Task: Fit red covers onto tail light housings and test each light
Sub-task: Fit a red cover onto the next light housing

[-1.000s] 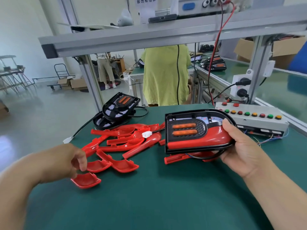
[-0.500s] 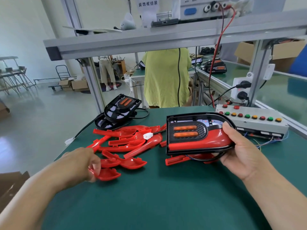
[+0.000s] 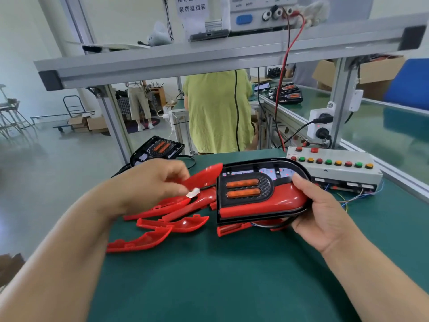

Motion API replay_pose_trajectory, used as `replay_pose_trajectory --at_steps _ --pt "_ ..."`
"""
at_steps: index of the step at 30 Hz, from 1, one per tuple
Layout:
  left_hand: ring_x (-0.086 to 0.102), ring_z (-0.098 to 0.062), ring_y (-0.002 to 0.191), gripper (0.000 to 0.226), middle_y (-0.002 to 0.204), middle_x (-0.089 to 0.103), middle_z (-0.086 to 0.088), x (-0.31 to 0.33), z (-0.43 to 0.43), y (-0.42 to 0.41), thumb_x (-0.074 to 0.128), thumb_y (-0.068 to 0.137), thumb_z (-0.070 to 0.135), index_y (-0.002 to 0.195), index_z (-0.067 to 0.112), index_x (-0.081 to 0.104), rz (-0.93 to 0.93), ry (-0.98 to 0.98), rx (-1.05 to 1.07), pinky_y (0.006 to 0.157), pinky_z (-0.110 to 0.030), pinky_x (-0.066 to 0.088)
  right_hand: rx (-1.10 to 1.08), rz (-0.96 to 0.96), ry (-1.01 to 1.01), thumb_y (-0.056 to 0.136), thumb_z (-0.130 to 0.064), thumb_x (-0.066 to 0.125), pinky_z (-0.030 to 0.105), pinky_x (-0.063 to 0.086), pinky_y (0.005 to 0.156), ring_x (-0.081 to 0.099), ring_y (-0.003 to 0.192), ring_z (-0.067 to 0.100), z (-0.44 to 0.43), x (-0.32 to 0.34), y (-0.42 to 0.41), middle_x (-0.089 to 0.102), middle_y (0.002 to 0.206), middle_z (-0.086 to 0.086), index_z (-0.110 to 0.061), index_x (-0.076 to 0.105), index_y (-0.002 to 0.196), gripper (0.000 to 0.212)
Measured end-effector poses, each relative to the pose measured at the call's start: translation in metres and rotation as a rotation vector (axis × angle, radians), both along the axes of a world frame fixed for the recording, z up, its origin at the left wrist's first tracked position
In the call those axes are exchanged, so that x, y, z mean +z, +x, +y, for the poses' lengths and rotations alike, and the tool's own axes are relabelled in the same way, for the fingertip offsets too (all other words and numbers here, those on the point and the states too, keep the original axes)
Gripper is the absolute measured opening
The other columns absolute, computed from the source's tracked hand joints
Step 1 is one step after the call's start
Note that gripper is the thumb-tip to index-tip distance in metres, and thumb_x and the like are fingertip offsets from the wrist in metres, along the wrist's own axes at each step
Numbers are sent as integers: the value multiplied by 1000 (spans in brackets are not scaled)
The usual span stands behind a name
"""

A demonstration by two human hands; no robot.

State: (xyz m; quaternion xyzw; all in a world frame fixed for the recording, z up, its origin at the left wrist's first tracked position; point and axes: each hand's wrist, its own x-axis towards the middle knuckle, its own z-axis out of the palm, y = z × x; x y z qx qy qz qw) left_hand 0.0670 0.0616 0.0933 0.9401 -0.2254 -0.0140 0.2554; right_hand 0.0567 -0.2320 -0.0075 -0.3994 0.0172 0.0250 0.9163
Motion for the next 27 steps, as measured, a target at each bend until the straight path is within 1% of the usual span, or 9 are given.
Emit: replay_pose_trajectory --at_steps 2,5,7,9,12,16,21,24,27 --pt "63 -10 70 8 82 73 12 1 -22 6 66 91 19 89 27 66 -24 -99 -21 71 -31 48 4 -1 5 73 -21 71 42 60 63 75 87 28 0 0 0 75 106 17 -8 71 111 39" --pt "69 -6 85 14 94 75 10 -2 -46 12 54 98 12 102 23 63 5 -238 -83 76 -18 49 10 2 7 71 -20 72 45 60 65 74 92 31 0 -1 1 73 111 19 -7 70 115 46" --pt "67 -6 82 23 95 73 8 -4 -58 17 47 101 12 113 26 60 -2 -263 -103 73 -16 50 1 10 -2 69 -21 72 44 60 70 72 96 32 -1 -1 2 72 115 19 -6 71 115 48" --pt "61 -6 75 31 92 71 5 -7 -65 22 41 104 14 123 32 57 -25 -295 -91 75 -23 51 8 8 -12 68 -22 72 43 60 70 73 94 32 -2 -2 4 72 114 19 -8 76 107 42" --pt "53 -4 67 36 85 67 3 -16 -68 28 37 106 19 125 43 56 -40 -388 -61 66 -23 47 16 -2 -8 71 -25 71 41 60 67 74 92 30 -2 -2 3 73 112 17 -12 79 101 34" --pt "56 -1 56 28 67 63 14 -33 -67 29 57 97 33 122 45 59 -98 -437 -17 61 -13 44 22 -48 -46 82 -38 65 38 60 70 73 99 27 4 1 2 72 117 15 -13 76 111 40" --pt "68 -16 65 38 103 63 10 -48 -78 19 73 88 22 117 42 60 -171 -639 21 61 -18 49 -25 -108 -147 84 -41 63 44 59 86 68 110 31 10 3 0 70 122 15 -12 63 129 54" --pt "69 -6 81 31 97 71 14 -49 -88 11 76 84 16 106 35 66 -236 -669 -42 72 -13 51 -52 -158 -184 83 -31 66 44 59 86 69 105 30 13 3 -1 70 120 16 -12 59 131 51" --pt "65 3 90 32 96 69 15 -50 -94 3 76 83 11 108 29 67 -300 -639 -102 69 -4 48 -53 -158 -187 76 -25 70 43 56 84 67 102 29 13 3 -2 68 124 18 -13 58 130 56"
